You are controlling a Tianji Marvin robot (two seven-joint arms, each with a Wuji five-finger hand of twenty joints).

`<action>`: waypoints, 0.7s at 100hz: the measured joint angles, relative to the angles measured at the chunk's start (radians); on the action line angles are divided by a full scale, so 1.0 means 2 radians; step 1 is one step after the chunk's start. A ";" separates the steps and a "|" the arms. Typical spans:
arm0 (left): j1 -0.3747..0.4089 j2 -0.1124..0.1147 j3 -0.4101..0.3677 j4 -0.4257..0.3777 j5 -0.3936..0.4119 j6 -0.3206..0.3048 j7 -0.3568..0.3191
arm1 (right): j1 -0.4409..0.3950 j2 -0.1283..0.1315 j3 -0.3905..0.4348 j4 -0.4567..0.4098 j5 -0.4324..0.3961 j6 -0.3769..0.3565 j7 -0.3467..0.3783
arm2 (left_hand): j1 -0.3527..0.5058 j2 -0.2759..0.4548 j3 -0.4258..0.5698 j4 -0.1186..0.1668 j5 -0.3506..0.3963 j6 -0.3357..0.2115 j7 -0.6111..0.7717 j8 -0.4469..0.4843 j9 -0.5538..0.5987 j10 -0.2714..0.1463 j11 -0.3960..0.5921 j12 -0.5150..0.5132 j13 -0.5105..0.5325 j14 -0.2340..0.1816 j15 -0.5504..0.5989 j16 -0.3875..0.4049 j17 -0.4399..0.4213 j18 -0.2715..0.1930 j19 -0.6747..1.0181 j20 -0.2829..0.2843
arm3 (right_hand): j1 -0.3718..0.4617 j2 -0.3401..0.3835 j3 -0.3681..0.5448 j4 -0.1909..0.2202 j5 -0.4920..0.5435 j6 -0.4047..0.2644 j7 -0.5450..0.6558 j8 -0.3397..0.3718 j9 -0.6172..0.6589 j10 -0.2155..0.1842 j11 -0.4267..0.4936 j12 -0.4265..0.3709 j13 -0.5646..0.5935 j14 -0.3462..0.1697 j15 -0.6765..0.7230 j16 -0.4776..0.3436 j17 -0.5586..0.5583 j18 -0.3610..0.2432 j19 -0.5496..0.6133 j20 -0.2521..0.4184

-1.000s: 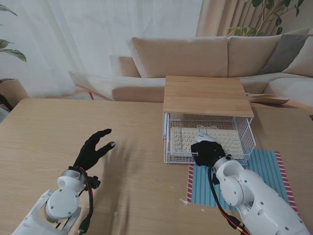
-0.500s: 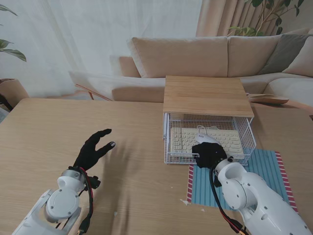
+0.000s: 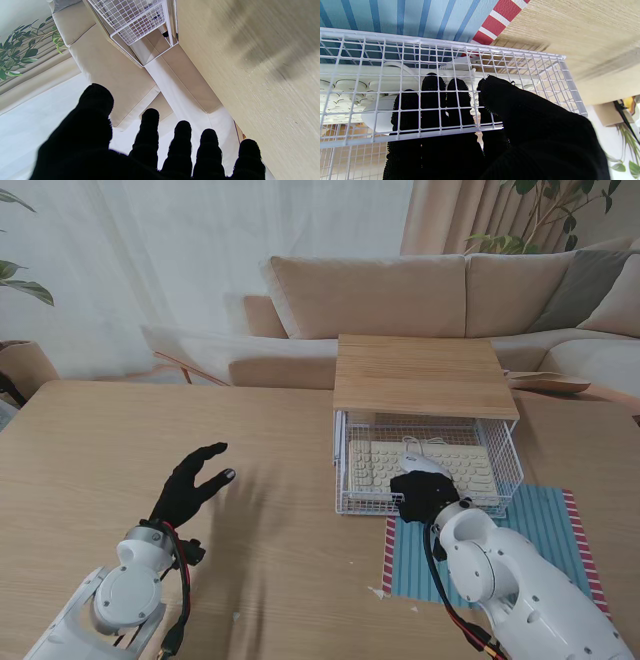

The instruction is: Unroll the mouse pad and set up the keyboard and mouse from the tabletop organizer

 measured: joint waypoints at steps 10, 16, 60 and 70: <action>0.000 0.000 0.000 0.000 0.000 0.000 0.000 | 0.002 0.001 0.000 -0.005 0.003 0.006 0.014 | 0.000 0.000 0.000 0.000 0.000 0.000 0.000 0.000 0.000 0.000 0.000 0.000 0.000 0.000 0.000 0.000 0.000 0.000 0.000 0.000 | 0.000 0.000 0.000 0.000 0.000 -0.004 0.000 -0.012 0.000 0.000 -0.001 -0.010 0.000 0.000 -0.005 -0.005 0.000 -0.001 -0.004 -0.005; 0.000 0.000 0.000 0.000 0.000 0.000 0.000 | 0.002 0.002 0.000 -0.007 0.004 0.007 0.019 | 0.000 0.000 0.000 0.000 0.000 0.000 0.000 0.000 0.000 0.000 0.000 0.000 0.000 0.000 0.000 0.000 0.000 0.000 0.000 0.000 | 0.000 0.000 0.000 0.000 0.000 -0.005 0.000 -0.012 0.000 0.000 -0.001 -0.012 0.000 0.000 -0.006 -0.009 0.002 -0.002 -0.007 -0.006; 0.000 0.000 -0.001 0.000 0.000 0.000 0.001 | -0.001 0.008 0.013 -0.028 -0.001 -0.003 0.072 | 0.000 0.000 0.000 0.000 0.000 0.000 0.000 0.000 0.000 0.000 0.000 0.000 0.000 0.000 0.000 0.000 0.000 0.000 0.000 0.000 | 0.006 0.000 0.000 0.000 -0.009 0.000 -0.046 -0.013 -0.013 -0.001 -0.039 -0.015 -0.001 -0.001 -0.067 -0.019 0.001 -0.009 -0.042 -0.019; 0.000 0.000 -0.001 0.000 0.000 0.000 0.001 | -0.002 0.009 0.016 -0.033 0.000 -0.004 0.083 | 0.000 0.000 0.000 0.000 0.000 0.000 0.000 0.000 0.000 0.000 0.000 0.000 0.000 0.000 0.000 0.000 0.000 0.000 0.000 0.000 | 0.006 0.000 0.000 0.000 -0.010 0.002 -0.060 -0.014 -0.018 -0.001 -0.046 -0.015 -0.001 -0.001 -0.085 -0.019 -0.001 -0.013 -0.052 -0.021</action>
